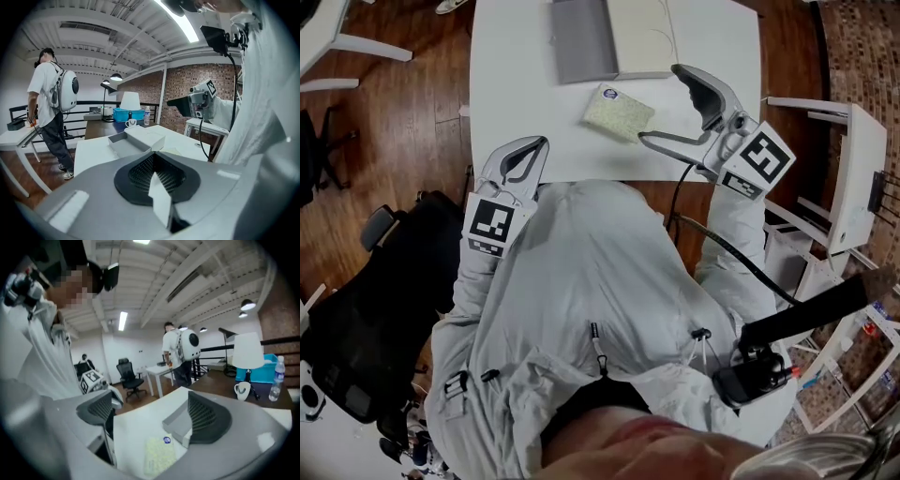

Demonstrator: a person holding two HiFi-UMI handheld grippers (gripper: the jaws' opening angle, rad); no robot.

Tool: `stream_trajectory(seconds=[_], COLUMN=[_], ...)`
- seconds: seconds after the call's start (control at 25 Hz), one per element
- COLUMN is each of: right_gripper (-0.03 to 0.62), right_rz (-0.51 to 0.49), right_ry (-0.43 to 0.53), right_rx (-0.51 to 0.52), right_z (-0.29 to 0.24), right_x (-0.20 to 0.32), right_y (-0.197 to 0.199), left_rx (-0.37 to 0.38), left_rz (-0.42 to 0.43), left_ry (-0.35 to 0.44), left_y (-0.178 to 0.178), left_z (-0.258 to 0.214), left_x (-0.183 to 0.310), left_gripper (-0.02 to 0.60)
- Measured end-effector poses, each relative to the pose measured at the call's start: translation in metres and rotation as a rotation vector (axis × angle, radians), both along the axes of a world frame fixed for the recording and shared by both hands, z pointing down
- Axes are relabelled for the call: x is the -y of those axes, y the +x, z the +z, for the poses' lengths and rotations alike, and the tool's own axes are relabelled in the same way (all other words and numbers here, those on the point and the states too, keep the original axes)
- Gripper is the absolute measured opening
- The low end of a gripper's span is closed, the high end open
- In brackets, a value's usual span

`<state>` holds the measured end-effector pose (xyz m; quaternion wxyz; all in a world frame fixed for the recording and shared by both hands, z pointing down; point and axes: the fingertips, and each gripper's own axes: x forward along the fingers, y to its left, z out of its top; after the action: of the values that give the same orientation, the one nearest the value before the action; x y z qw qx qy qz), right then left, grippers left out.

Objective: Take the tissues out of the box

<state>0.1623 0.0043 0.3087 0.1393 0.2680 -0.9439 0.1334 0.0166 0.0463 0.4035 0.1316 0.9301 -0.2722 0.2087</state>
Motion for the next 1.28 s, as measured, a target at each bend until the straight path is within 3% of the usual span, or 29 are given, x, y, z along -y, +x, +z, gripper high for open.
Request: stream_trajectory(seconds=[0.08,0.16,0.48,0.84,1.0,1.28], right_gripper=[0.511,0.510,0.510,0.506,0.456,0.456], right_rz=[0.063,0.088,0.013,-0.080,-0.089,-0.075], right_ry=[0.006,0.001,0.020,0.061,0.045,0.048], right_rx=[0.093,0.099,0.120,0.065,0.069,0.048], right_z=[-0.009,-0.003,0.002,0.010,0.018,0.019], right_x=[-0.007,-0.013,-0.034,-0.027,-0.025,-0.019], right_y=[0.011,0.016,0.006,-0.009,-0.011,-0.008], left_rx=[-0.004,-0.001,0.009,-0.044,-0.039,-0.042], left_rz=[0.019,0.040,0.065,0.007,-0.021,-0.025], left_ry=[0.016,0.029,0.072,0.119,0.134,0.121], left_y=[0.006,0.012,0.036,0.036,0.028,0.026], left_z=[-0.003,-0.006,-0.016,-0.043,-0.045,-0.043], left_x=[0.004,0.006,0.000,0.008,0.017,0.015], left_gripper=[0.014,0.014,0.014,0.014,0.014,0.014])
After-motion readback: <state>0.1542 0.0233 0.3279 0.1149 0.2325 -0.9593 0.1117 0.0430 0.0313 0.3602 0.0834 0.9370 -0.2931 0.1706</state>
